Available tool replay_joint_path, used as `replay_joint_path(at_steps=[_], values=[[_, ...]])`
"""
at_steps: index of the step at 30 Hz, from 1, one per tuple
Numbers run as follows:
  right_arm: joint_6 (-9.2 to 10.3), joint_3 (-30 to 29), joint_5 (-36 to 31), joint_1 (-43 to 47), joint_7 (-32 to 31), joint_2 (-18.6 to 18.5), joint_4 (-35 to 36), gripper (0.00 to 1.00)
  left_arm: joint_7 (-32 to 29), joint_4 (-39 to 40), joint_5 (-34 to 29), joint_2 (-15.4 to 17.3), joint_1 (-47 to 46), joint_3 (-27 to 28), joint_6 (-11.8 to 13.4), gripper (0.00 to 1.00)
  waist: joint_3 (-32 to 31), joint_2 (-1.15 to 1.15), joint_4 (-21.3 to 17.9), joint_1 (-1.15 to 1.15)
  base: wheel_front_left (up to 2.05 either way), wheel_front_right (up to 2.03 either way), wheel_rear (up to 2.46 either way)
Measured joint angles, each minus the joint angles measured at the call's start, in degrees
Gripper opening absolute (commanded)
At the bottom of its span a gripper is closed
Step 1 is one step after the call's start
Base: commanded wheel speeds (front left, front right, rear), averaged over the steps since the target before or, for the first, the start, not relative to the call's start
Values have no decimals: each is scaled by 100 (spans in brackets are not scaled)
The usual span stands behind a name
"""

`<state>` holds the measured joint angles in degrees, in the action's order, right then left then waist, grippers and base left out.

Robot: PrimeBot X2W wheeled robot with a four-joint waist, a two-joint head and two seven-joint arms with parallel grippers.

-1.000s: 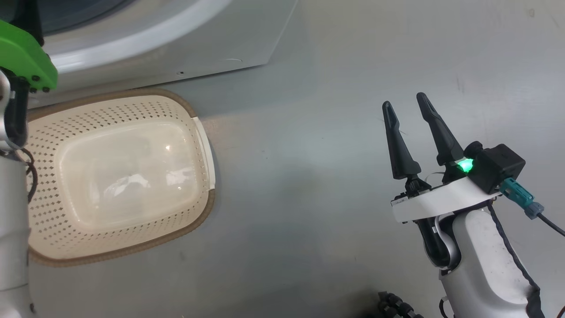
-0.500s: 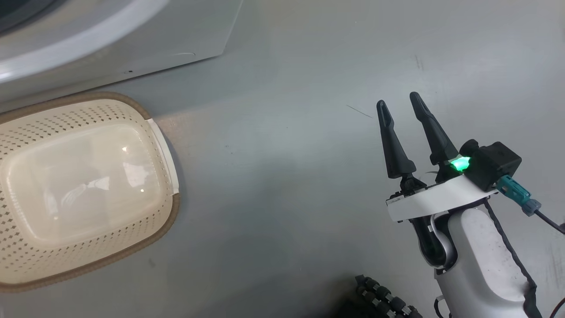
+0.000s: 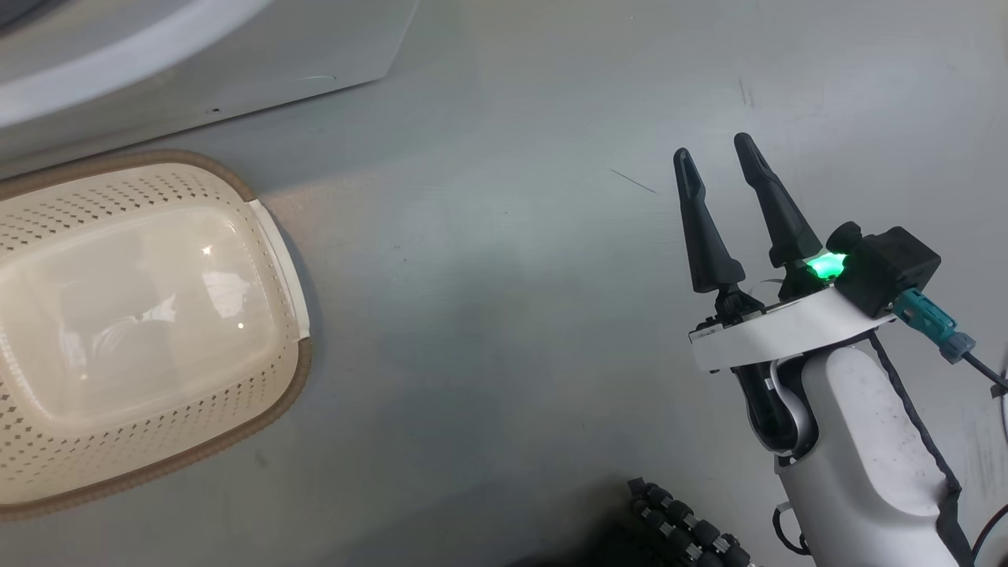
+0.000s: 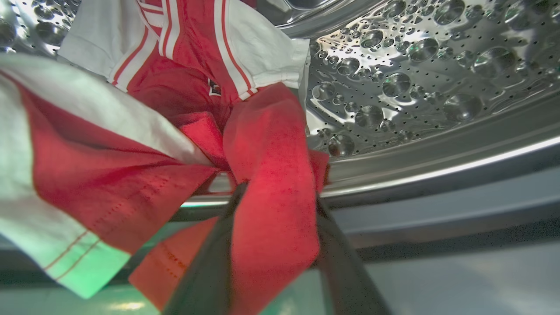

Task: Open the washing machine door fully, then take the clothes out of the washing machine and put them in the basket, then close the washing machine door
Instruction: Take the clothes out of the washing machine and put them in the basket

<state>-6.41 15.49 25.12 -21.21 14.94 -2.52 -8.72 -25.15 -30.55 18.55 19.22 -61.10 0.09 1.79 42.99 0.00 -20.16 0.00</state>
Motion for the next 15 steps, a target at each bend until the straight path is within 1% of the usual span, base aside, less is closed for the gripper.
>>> replay_joint_path(at_steps=[8,15], values=[[0,-44,-4,-71,0,-1,-18,100,65,-55,-20,-7,-102,-19,21,0,7,0,47,0,0,0,0],[1,-141,-110,-71,0,-2,-88,100,534,-94,-48,-168,-99,-52,48,0,-56,0,170,0,0,0,0]])
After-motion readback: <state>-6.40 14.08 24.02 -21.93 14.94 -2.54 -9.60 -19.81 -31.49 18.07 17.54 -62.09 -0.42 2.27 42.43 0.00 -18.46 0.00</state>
